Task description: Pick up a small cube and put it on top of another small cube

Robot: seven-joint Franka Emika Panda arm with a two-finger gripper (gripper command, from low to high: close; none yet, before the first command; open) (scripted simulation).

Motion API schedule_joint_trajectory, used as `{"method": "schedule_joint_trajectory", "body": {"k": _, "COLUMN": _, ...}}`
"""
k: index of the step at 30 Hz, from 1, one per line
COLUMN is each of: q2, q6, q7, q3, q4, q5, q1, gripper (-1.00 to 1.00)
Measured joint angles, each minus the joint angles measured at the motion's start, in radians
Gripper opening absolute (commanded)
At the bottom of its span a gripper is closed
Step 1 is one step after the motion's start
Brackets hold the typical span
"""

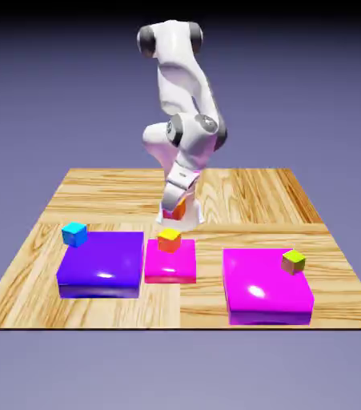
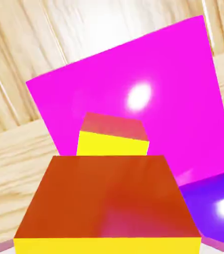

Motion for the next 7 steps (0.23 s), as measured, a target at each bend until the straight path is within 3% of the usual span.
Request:
{"method": "schedule_joint_trajectory", "body": {"k": 4, "q2": 0.137, "q6": 0.174, "q7": 0.054, "q3": -0.021, "q4": -0.038, "q5": -0.097, "q1": -0.052, "gripper": -1.0}}
{"method": "schedule_joint_trajectory", "body": {"k": 5, "q2": 0.154, "q6": 0.195, "q7": 0.06, "q3": -0.024, "q4": -0.043, "q5": -0.108, "q1": -0.058, "gripper": 1.0}}
{"method": "schedule_joint_trajectory", "body": {"k": 7, "q2": 0.154, "q6": 0.196, "q7": 0.062, "q3": -0.024, "q4": -0.043, "q5": -0.11, "q1": -0.058, "gripper": 1.0}}
